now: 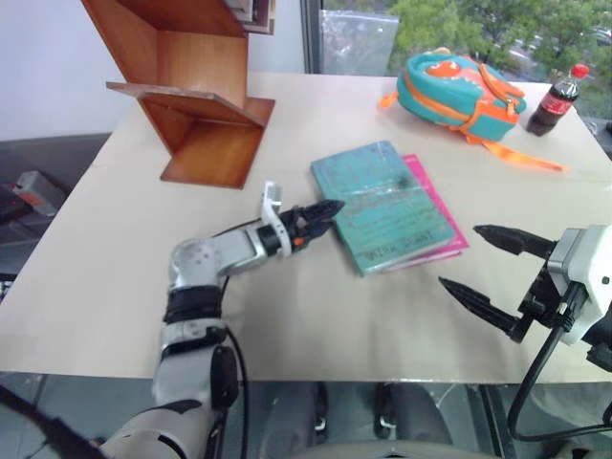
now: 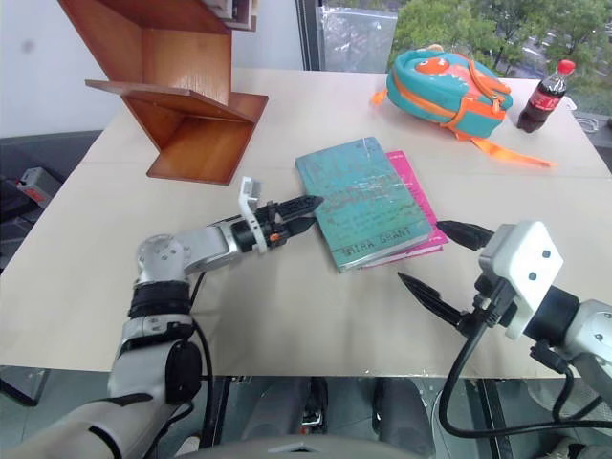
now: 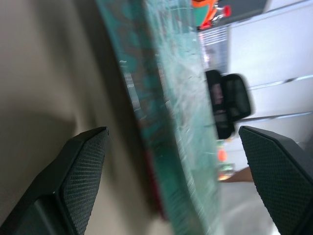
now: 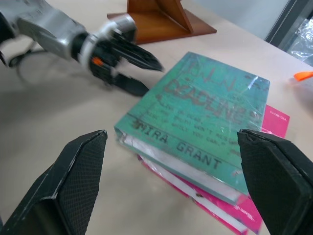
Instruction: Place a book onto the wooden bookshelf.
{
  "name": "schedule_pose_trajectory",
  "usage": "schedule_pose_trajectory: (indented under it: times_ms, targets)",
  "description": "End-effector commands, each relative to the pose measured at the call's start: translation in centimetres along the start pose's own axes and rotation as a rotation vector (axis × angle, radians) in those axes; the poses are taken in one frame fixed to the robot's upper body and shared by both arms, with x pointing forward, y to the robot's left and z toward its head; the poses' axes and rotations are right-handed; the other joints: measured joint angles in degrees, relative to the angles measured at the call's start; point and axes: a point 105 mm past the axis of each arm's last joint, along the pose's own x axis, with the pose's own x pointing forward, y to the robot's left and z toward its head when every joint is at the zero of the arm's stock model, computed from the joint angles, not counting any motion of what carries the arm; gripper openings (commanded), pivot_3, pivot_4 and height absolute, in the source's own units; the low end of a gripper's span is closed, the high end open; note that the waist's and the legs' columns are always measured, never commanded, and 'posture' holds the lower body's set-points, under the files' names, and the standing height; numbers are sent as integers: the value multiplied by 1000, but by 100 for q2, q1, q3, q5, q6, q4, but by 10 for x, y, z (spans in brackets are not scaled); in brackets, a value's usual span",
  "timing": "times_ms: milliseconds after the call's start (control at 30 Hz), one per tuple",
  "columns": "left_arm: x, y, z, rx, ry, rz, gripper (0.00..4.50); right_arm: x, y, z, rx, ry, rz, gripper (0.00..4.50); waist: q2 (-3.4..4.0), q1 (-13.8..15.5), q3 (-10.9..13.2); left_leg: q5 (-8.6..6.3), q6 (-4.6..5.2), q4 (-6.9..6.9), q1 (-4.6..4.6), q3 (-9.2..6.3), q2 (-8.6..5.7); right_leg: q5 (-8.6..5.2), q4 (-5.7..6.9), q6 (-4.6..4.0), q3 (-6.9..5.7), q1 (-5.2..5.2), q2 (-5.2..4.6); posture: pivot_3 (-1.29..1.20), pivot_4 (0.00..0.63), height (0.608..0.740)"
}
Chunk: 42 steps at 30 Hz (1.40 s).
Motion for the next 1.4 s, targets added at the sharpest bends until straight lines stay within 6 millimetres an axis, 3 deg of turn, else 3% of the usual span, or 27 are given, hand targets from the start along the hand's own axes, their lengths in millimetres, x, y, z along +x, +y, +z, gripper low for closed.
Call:
schedule_pose_trajectory:
  times_ms: [33,233,333,400,433,533,600,767,900,1033,1167,1333,1400]
  targets:
    - [11,-3,5,-18,-21,-11,4500,1,3,9,-34,-39,-6,4372,0,0,0,0,0,0,0,1,0,0,0,0,0,0,0,0,150,740]
    - [29,2,1,-87,-24,-18,4500,2,2,8,-33,-40,-29,4372,-3,8,0,0,0,0,0,3,0,0,0,0,-13,0,0,0,150,740]
    - [27,4,3,-111,-28,-27,3137,2,2,9,-29,-48,-28,4500,-3,2,0,0,0,0,0,3,0,0,0,-1,-13,-1,0,0,150,740]
    - [23,4,4,-119,-32,-32,2630,1,3,9,-27,-48,-27,4500,-3,-1,0,0,0,0,0,2,1,0,0,-1,-12,-1,-1,0,150,740]
    - [21,5,5,-124,-34,-28,2024,1,3,9,-26,-47,-27,4500,-3,-3,0,0,0,0,0,2,1,1,0,-2,-12,-1,-1,0,150,740]
    - [15,7,5,-134,-35,-31,1141,2,2,8,-18,-46,-30,4500,-3,-10,0,0,0,0,1,2,2,2,0,-3,-9,-1,0,0,150,740]
    - [11,3,6,-137,-35,-54,222,2,2,8,-15,-45,-29,4500,-4,-12,0,0,0,0,1,2,3,2,0,-3,-8,-1,0,0,150,740]
    - [3,-5,9,-127,-43,-79,99,3,1,7,-14,-48,-25,4500,-4,-9,0,0,0,0,0,2,3,2,0,-4,3,-2,-1,0,150,740]
    - [-8,-27,17,-71,-58,-141,99,5,-1,9,-16,-59,-21,4500,-12,-11,5,0,0,0,0,1,3,2,0,-4,7,-2,-2,0,150,740]
    - [-24,-74,33,178,-87,-204,99,7,-3,11,-16,-81,-12,4500,-30,-14,17,0,0,0,-4,-1,4,3,0,-5,8,-6,-2,0,150,740]
    - [-40,-152,35,798,-133,-277,99,13,-8,14,-15,-110,8,4500,-46,-20,31,0,-3,-1,-12,-1,4,4,-2,-7,3,-12,1,0,150,740]
    - [-51,-203,30,1523,-147,-329,99,22,-12,18,-21,-144,36,4500,-35,12,26,-4,-9,-9,-2,10,-9,3,-8,-8,-12,-7,-7,0,150,740]
    - [-55,-212,44,1770,-191,-268,99,25,-14,20,-26,-158,42,4500,-35,-3,26,-4,-9,-11,1,12,-8,3,-7,-8,-11,-7,-5,0,150,740]
